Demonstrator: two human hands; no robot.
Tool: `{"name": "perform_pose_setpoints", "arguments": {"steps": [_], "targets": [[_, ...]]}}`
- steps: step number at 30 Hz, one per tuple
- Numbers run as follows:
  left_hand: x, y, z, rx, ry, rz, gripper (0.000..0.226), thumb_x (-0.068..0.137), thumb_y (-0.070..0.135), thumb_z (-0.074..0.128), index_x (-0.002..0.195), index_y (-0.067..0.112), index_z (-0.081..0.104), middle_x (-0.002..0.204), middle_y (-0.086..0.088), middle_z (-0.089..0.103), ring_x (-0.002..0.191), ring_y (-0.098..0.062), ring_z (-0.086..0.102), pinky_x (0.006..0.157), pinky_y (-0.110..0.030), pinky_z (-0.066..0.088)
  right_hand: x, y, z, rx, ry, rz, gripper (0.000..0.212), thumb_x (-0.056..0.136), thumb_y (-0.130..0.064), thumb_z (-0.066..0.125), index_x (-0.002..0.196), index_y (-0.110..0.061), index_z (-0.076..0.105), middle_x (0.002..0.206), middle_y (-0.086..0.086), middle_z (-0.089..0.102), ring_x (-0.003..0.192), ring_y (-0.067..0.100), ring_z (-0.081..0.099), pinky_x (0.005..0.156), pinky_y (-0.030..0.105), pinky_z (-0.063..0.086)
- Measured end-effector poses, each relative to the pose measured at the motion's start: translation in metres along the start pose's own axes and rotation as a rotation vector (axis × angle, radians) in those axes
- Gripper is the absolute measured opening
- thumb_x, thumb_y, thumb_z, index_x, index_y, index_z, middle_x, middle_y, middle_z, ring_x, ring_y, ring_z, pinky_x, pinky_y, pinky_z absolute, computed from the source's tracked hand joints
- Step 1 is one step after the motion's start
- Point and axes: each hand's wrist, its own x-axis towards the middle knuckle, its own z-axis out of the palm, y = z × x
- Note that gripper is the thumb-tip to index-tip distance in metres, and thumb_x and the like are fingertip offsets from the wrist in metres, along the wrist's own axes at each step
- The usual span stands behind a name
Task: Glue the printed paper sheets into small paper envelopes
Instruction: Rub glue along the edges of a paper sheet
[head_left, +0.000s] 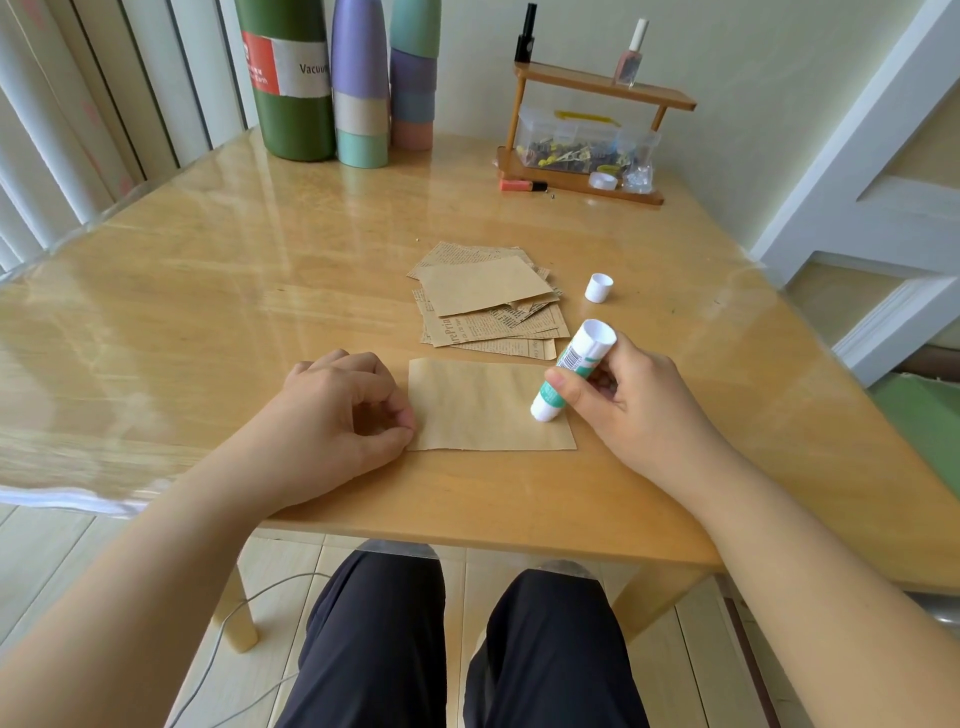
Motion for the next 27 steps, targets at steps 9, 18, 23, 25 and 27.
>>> {"name": "perform_pose_setpoints", "arguments": {"steps": [9, 18, 23, 25, 27], "targets": [[0.0, -0.001, 0.001, -0.002, -0.002, 0.007, 0.027, 0.063, 0.059, 0.042, 0.068, 0.039, 0.06, 0.094, 0.024, 0.052, 0.087, -0.004, 0.046, 0.084, -0.006, 0.021, -0.019, -0.003, -0.012, -0.025, -0.017, 0.03, 0.028, 0.086, -0.027, 0.064, 0.07, -0.031, 0.041, 0.057, -0.009, 0.048, 0.058, 0.008, 0.047, 0.053, 0.012, 0.036], [0.0, -0.002, 0.001, -0.014, 0.0, 0.01, 0.026, 0.064, 0.058, 0.044, 0.067, 0.039, 0.06, 0.095, 0.022, 0.053, 0.088, -0.005, 0.045, 0.083, -0.009, 0.023, -0.024, -0.001, -0.02, 0.024, -0.021, 0.155, 0.026, 0.084, -0.04, 0.059, 0.078, -0.015, 0.056, 0.061, -0.002, 0.054, 0.054, 0.004, 0.045, 0.053, 0.014, 0.037], [0.0, -0.003, 0.002, -0.011, 0.001, 0.012, 0.025, 0.065, 0.058, 0.044, 0.068, 0.039, 0.06, 0.094, 0.021, 0.054, 0.088, -0.005, 0.046, 0.085, -0.013, 0.026, -0.019, 0.005, -0.032, 0.662, 0.253, 0.43, 0.033, 0.078, -0.043, 0.058, 0.086, -0.011, 0.059, 0.055, -0.008, 0.053, 0.05, 0.003, 0.046, 0.045, 0.015, 0.037], [0.0, -0.002, 0.001, -0.013, -0.002, 0.008, 0.025, 0.065, 0.058, 0.044, 0.067, 0.04, 0.06, 0.093, 0.021, 0.054, 0.088, -0.005, 0.046, 0.086, -0.015, 0.027, -0.015, 0.008, -0.041, 0.876, 0.342, 0.485, 0.02, 0.087, -0.033, 0.056, 0.084, -0.014, 0.057, 0.054, -0.004, 0.052, 0.048, 0.006, 0.045, 0.041, 0.016, 0.032], [0.0, -0.001, 0.0, -0.018, -0.005, 0.004, 0.024, 0.065, 0.058, 0.044, 0.067, 0.04, 0.059, 0.093, 0.02, 0.054, 0.087, -0.005, 0.046, 0.087, -0.015, 0.027, -0.012, 0.012, -0.048, 1.01, 0.414, 0.551, 0.014, 0.09, -0.028, 0.054, 0.081, -0.018, 0.055, 0.054, -0.002, 0.054, 0.047, 0.007, 0.048, 0.039, 0.017, 0.032]]}}
